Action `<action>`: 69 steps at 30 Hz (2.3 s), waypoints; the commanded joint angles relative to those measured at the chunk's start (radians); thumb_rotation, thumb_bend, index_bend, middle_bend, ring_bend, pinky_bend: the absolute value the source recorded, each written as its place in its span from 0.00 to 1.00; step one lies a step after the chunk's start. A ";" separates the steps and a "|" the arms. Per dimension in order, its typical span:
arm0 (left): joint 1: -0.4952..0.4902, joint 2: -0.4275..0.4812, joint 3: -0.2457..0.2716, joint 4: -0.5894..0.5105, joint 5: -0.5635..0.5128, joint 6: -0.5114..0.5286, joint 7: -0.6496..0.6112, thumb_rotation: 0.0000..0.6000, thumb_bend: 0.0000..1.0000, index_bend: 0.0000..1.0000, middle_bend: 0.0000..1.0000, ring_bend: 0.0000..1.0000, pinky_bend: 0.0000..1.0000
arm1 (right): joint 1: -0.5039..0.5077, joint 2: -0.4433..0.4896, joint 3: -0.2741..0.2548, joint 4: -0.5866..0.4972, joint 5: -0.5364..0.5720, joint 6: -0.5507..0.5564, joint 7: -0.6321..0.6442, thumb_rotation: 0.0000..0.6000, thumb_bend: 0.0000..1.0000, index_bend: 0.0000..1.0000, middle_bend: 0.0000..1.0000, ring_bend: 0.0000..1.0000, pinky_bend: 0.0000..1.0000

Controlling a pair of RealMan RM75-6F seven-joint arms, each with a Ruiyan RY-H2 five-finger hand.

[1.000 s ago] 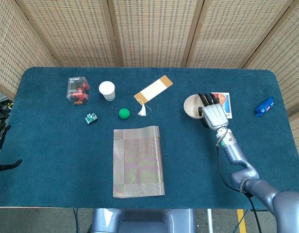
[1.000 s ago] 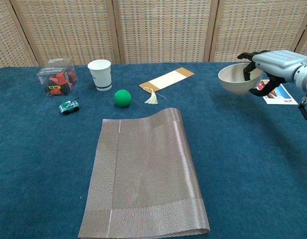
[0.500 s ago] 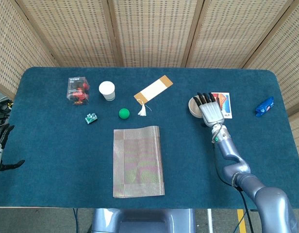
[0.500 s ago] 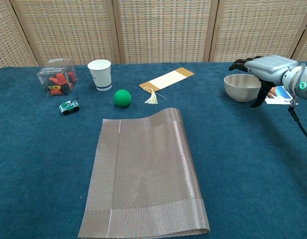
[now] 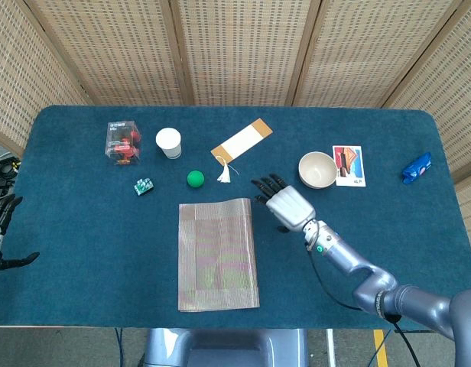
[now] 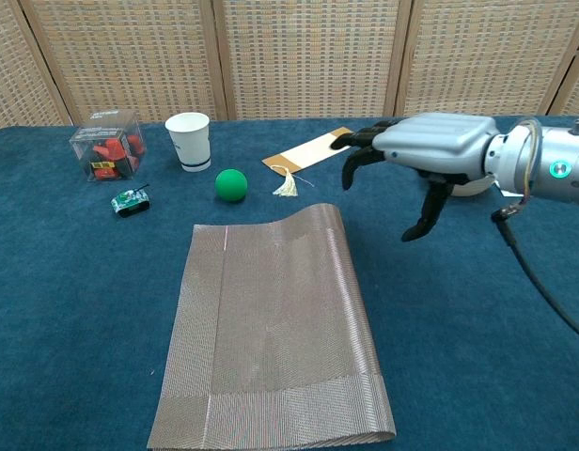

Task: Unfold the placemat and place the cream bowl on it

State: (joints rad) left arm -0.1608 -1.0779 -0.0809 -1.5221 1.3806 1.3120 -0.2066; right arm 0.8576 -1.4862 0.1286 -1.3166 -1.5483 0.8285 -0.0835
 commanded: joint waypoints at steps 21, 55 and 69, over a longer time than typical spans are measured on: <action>-0.007 0.015 -0.003 0.038 -0.016 -0.041 -0.091 1.00 0.00 0.00 0.00 0.00 0.00 | 0.272 -0.175 0.013 -0.263 0.220 -0.351 -0.357 1.00 0.30 0.44 0.00 0.00 0.00; -0.025 0.001 -0.009 0.070 -0.052 -0.092 -0.095 1.00 0.00 0.00 0.00 0.00 0.00 | 0.472 -0.347 -0.043 -0.163 0.432 -0.317 -0.556 1.00 0.39 0.48 0.00 0.00 0.00; -0.025 -0.001 -0.007 0.064 -0.048 -0.087 -0.086 1.00 0.00 0.00 0.00 0.00 0.00 | 0.485 -0.328 -0.056 -0.198 0.427 -0.283 -0.551 1.00 0.41 0.48 0.00 0.00 0.00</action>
State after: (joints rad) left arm -0.1857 -1.0787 -0.0877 -1.4582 1.3328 1.2245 -0.2929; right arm 1.3419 -1.8142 0.0719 -1.5150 -1.1224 0.5455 -0.6351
